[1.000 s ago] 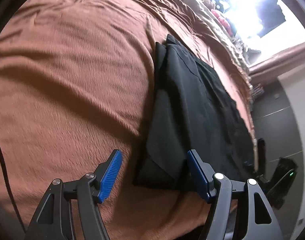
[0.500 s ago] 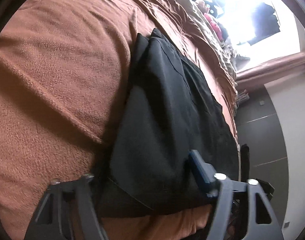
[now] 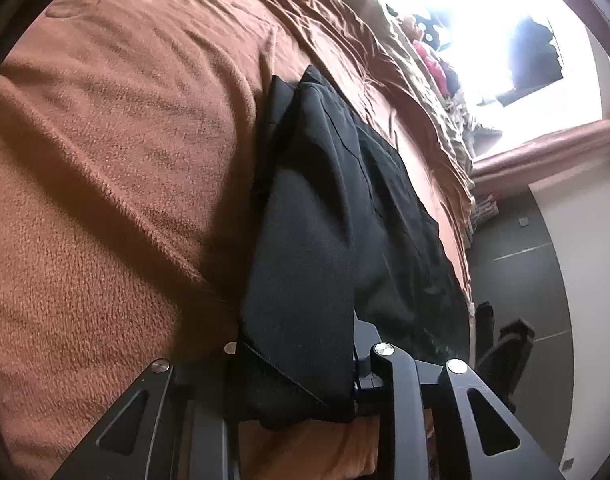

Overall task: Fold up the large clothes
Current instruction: 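Close both tools on the jacket hem edge, then lift the hem with both tools and fold it over the jacket body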

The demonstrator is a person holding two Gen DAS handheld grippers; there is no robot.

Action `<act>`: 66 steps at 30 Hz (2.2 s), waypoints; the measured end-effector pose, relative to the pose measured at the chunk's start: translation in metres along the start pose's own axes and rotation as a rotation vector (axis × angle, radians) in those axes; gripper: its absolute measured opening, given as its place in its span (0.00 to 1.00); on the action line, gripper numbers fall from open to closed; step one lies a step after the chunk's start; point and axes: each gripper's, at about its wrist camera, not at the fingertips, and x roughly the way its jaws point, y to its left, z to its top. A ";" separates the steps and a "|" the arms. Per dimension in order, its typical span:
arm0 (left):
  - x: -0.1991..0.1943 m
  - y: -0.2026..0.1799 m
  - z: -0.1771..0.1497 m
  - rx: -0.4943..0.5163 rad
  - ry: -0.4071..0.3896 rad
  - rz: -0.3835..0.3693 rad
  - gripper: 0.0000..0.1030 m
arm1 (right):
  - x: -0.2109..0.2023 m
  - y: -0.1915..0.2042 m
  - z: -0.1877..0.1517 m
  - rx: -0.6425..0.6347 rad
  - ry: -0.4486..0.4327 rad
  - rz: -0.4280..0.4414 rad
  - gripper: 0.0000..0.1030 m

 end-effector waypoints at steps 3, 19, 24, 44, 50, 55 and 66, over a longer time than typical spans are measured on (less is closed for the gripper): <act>0.001 0.001 -0.001 -0.027 0.003 0.020 0.28 | 0.011 -0.002 0.021 0.023 0.012 0.006 0.25; 0.004 0.009 -0.009 -0.121 -0.022 0.045 0.28 | 0.069 -0.016 0.100 0.084 0.036 -0.019 0.06; -0.004 0.003 -0.009 -0.115 -0.033 0.001 0.21 | 0.073 -0.020 0.113 0.055 0.067 0.013 0.06; -0.041 -0.126 -0.008 0.143 -0.108 -0.169 0.19 | -0.036 -0.051 -0.014 0.020 0.049 0.249 0.11; -0.039 -0.173 -0.014 0.216 -0.108 -0.152 0.18 | -0.033 -0.056 -0.033 0.038 0.047 0.311 0.11; -0.033 -0.210 -0.022 0.284 -0.106 -0.128 0.17 | -0.025 -0.064 -0.049 0.066 0.002 0.296 0.11; 0.003 -0.295 -0.043 0.458 -0.042 -0.083 0.17 | -0.029 -0.077 -0.073 0.077 -0.051 0.359 0.11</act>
